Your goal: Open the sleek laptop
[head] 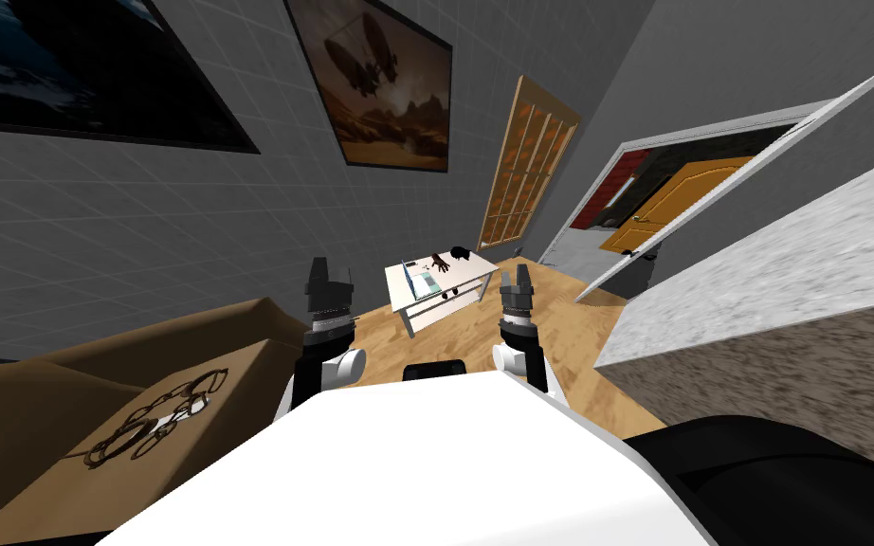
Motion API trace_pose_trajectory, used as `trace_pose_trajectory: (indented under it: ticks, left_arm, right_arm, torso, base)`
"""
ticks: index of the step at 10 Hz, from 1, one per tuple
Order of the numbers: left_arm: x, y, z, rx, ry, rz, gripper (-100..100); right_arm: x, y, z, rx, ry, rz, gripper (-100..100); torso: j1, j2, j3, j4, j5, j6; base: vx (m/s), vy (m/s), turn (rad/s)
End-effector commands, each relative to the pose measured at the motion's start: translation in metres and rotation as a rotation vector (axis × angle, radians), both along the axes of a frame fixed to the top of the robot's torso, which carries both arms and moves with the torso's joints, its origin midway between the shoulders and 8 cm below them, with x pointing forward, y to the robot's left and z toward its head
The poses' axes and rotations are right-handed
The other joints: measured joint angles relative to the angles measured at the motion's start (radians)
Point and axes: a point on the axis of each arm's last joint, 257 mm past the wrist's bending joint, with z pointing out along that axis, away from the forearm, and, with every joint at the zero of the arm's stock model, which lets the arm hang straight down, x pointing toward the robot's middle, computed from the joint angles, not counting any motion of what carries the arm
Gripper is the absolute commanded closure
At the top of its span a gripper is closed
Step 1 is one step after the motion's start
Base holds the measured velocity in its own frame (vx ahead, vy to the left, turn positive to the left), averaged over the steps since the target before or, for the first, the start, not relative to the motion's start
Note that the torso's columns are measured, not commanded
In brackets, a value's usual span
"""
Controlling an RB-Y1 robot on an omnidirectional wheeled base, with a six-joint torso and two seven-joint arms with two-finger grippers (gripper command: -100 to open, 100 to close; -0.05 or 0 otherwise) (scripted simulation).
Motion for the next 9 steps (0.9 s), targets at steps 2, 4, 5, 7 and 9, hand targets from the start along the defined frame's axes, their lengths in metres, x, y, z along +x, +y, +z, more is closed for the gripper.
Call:
trace_pose_trajectory:
  ticks: [2,4,5,7,9]
  left_arm:
    - [0.0,0.0,0.0,0.0,0.0,0.0,0]
    - [0.0,0.0,0.0001,0.0,0.0,0.0,0]
    - [-0.0001,0.0,0.0001,0.0,0.0,0.0,0]
    - [-0.0001,0.0,0.0001,0.0,0.0,0.0,0]
    - [-0.0001,0.0,0.0002,0.0,0.0,0.0,0]
  right_arm:
    - [0.0,0.0,0.0,0.0,0.0,0.0,0]
    - [0.0,0.0,0.0001,0.0,0.0,0.0,0]
    - [0.0,0.0,0.0001,0.0,0.0,0.0,0]
    - [-0.0001,0.0,0.0001,0.0,0.0,0.0,0]
    - [-0.0001,0.0,0.0002,0.0,0.0,0.0,0]
  torso:
    - [0.0,0.104,-0.209,0.105,0.0,0.0]
    - [0.0,0.248,-0.497,0.248,0.0,0.0]
    - [0.0,0.322,-0.644,0.322,0.0,0.0]
    - [0.0,0.47,-0.939,0.47,0.0,0.0]
    - [0.0,0.618,-1.234,0.617,0.0,0.0]
  base:
    - [0.0,0.0,0.0]
    - [0.0,0.0,0.0]
    - [0.0,0.0,0.0]
    - [0.0,0.0,0.0]
    - [0.0,0.0,0.0]
